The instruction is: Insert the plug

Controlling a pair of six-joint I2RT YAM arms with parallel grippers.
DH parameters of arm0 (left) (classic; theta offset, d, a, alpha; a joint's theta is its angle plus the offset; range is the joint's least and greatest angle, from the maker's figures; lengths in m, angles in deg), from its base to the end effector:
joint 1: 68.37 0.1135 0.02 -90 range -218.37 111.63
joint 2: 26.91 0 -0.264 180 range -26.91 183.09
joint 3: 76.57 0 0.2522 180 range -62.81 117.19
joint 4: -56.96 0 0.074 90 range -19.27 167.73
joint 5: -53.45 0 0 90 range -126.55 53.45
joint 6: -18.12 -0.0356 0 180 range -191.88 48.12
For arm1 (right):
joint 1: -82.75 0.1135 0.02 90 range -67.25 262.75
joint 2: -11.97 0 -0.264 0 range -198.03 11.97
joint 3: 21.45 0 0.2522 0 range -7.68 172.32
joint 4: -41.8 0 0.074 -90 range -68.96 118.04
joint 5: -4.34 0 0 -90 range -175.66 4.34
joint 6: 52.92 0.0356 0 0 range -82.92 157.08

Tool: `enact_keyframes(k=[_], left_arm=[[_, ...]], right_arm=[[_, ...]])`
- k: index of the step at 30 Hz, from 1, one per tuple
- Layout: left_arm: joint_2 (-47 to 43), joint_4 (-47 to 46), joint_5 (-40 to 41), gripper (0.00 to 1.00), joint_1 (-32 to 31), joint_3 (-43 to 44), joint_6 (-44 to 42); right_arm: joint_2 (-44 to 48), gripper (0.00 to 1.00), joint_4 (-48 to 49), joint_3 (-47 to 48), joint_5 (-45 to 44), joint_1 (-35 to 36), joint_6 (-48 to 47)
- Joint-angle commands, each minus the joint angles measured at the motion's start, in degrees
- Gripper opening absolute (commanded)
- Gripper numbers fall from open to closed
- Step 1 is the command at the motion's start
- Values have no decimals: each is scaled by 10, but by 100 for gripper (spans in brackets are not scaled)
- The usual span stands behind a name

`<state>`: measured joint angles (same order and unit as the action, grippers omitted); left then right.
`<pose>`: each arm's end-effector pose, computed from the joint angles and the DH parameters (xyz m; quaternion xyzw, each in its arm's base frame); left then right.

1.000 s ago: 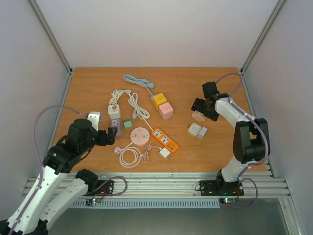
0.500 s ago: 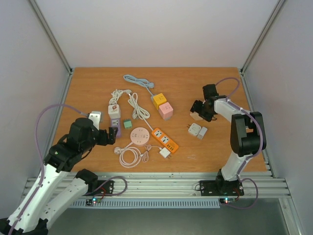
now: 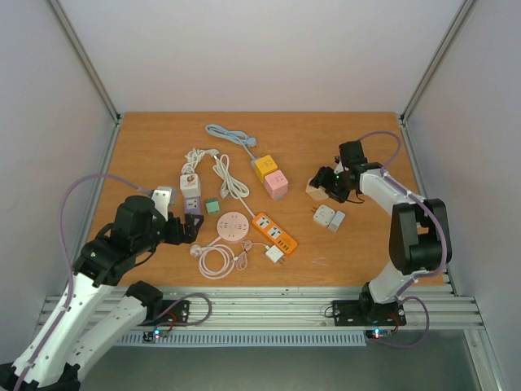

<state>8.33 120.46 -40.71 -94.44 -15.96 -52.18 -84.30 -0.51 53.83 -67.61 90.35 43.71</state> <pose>0.1052 -0.0544 0.3063 0.0658 0.8964 -0.2000 0.3900 0.3284 0.0549 0.1892 -0.0444 0.9606 0.1797 0.2074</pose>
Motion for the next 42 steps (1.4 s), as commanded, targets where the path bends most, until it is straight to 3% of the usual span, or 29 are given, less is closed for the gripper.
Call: enact_keyframes(k=[1, 7, 19, 25, 32, 37, 42], left_arm=[[7, -21, -69, 99, 1, 35, 50], [9, -122, -182, 99, 1, 16, 169], [21, -273, -160, 99, 1, -64, 288], [25, -356, -189, 99, 1, -100, 359], [52, -478, -232, 99, 1, -125, 402], [73, -560, -264, 97, 1, -133, 458], [66, -640, -242, 91, 1, -163, 519]], right_arm=[[61, 53, -19, 5, 93, 40, 4], [126, 53, -22, 2, 152, 131, 14], [137, 53, 111, 26, 198, 306, 148], [123, 54, 169, 57, 243, 308, 214], [145, 53, 269, 33, 201, 317, 342], [153, 54, 310, 34, 194, 333, 365], [155, 53, 347, 34, 209, 339, 396]])
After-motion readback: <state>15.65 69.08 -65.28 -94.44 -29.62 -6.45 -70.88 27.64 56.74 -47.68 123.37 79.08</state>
